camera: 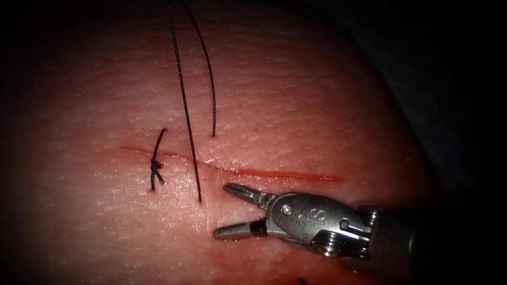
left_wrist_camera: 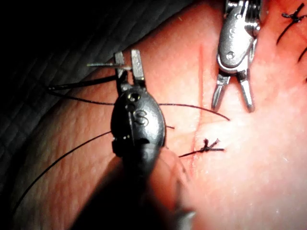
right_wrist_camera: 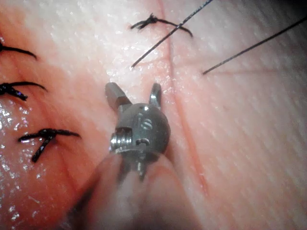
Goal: Wound Closure
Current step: Grasp the needle near the tip with the left driver and pull it through the tissue, then with the right hand pull the suture through the wound
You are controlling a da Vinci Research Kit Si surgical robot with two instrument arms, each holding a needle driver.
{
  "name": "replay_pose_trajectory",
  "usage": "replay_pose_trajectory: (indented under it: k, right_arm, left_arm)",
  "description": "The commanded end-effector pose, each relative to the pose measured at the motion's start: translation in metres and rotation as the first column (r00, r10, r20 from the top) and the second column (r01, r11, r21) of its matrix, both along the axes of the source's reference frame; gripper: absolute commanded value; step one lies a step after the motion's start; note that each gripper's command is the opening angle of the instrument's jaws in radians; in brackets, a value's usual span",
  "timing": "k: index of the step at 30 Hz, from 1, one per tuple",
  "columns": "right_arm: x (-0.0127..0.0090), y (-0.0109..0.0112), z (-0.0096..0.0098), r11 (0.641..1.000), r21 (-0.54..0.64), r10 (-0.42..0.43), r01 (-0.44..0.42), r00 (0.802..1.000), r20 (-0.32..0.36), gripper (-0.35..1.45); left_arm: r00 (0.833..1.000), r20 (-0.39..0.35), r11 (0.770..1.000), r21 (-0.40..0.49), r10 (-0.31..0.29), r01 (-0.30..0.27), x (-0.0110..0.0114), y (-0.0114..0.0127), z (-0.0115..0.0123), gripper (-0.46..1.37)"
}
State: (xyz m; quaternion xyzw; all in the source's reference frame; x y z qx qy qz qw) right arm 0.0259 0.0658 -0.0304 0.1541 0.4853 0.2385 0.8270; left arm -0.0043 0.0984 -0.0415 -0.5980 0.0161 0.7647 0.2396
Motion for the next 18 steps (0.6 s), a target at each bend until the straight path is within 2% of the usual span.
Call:
replay_pose_trajectory:
  k: [1, 6, 11, 18]
  right_arm:
    - [0.0000, 0.0000, 0.0000, 1.000, 0.001, -0.001, 0.001, 1.000, -0.001, 1.03]
    - [0.0000, 0.0001, -0.0001, 1.000, 0.002, 0.000, 0.000, 1.000, 0.004, 1.02]
    - [0.0000, 0.0001, -0.0003, 1.000, 0.000, 0.003, -0.003, 1.000, 0.003, 1.02]
    - [0.0000, 0.0001, -0.0003, 1.000, 0.001, 0.004, -0.004, 1.000, 0.003, 1.02]
  left_arm:
    - [1.000, -0.005, 1.000, 0.003, 0.004, -0.004, 0.0000, -0.0002, 0.0003, -0.35]
    - [1.000, -0.014, 1.000, 0.020, 0.005, -0.005, -0.0001, -0.0023, 0.0030, -0.35]
    - [1.000, -0.020, 1.000, 0.019, 0.004, -0.004, -0.0001, -0.0054, 0.0054, -0.35]
    - [0.999, -0.039, 1.000, -0.007, 0.005, -0.005, -0.0003, -0.0093, 0.0074, -0.35]
